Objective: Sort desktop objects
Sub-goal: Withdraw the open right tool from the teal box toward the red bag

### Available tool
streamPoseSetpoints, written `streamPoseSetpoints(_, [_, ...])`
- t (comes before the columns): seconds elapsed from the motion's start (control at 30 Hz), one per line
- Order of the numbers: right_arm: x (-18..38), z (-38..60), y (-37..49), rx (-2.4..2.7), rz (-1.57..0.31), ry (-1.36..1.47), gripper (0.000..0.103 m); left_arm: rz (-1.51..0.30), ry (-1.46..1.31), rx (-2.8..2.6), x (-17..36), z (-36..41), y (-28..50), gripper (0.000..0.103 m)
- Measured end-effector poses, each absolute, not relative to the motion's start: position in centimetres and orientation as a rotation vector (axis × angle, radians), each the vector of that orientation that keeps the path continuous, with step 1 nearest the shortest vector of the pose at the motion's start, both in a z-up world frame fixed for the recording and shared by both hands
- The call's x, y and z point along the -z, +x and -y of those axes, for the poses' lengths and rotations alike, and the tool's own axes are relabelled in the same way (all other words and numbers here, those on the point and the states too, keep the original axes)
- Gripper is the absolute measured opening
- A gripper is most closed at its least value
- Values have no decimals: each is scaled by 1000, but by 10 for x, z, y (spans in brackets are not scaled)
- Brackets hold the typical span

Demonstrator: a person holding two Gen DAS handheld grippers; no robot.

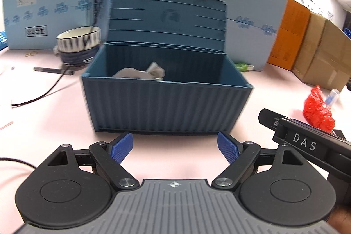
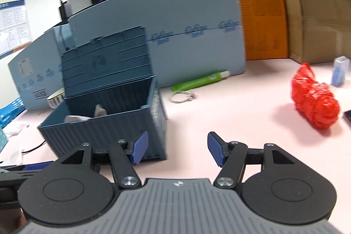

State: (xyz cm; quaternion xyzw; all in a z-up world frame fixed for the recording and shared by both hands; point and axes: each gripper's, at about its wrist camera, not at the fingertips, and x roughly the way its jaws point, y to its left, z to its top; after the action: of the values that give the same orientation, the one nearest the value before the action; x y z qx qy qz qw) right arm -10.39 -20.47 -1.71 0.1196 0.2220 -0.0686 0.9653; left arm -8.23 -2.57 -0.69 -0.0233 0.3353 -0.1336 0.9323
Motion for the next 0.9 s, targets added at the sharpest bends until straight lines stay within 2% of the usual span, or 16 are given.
streamPoseSetpoints(0.9, [12,289,-148,415,-434,269,71,-689,50,552,5,132,-83,83])
